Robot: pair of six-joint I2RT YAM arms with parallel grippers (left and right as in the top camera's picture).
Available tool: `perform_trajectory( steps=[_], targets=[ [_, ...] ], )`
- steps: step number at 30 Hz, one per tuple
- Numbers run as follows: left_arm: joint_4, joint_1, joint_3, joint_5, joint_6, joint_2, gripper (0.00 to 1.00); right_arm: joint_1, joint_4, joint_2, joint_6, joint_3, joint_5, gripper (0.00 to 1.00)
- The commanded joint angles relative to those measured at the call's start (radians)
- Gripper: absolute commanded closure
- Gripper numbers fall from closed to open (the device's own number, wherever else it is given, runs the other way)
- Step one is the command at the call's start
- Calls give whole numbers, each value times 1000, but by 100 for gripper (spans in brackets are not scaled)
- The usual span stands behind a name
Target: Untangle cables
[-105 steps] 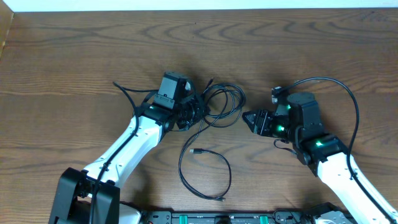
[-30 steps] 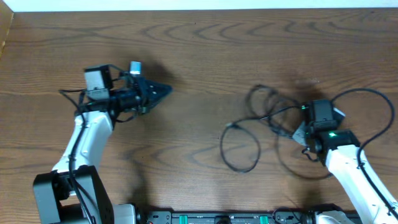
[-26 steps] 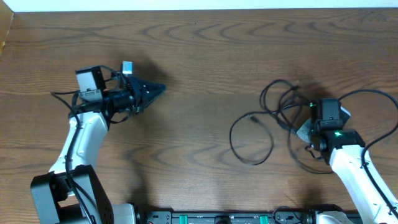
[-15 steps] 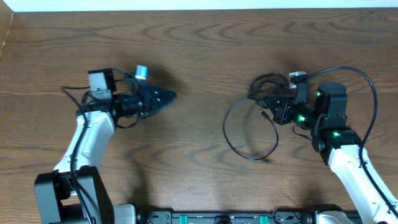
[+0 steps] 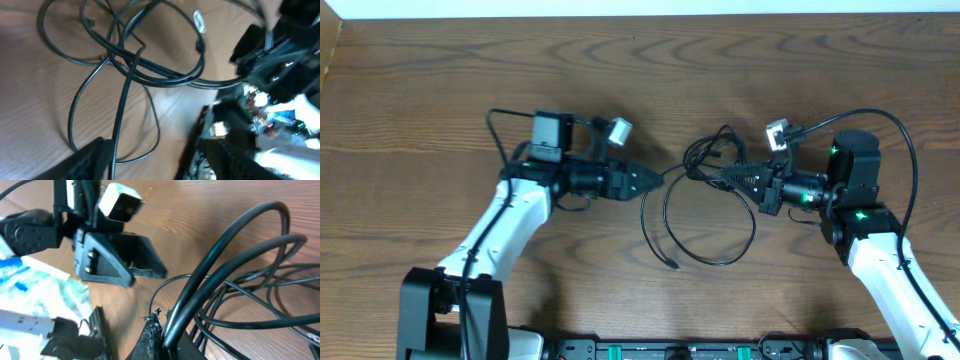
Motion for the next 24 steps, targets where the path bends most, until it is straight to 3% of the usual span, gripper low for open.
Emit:
perform_trajectory(
  steps=[1, 2, 7, 24],
  targets=[
    [22, -46, 4, -87, 25, -17, 29, 2, 6, -2, -81, 6, -114, 99],
    [34, -56, 4, -97, 21, -17, 23, 2, 6, -2, -94, 6, -135, 99],
    [106, -114, 4, -190, 15, -17, 12, 2, 6, -2, -193, 6, -276, 99],
    [190, -337, 4, -629, 10, -15, 4, 2, 6, -2, -194, 6, -426, 99]
  ],
)
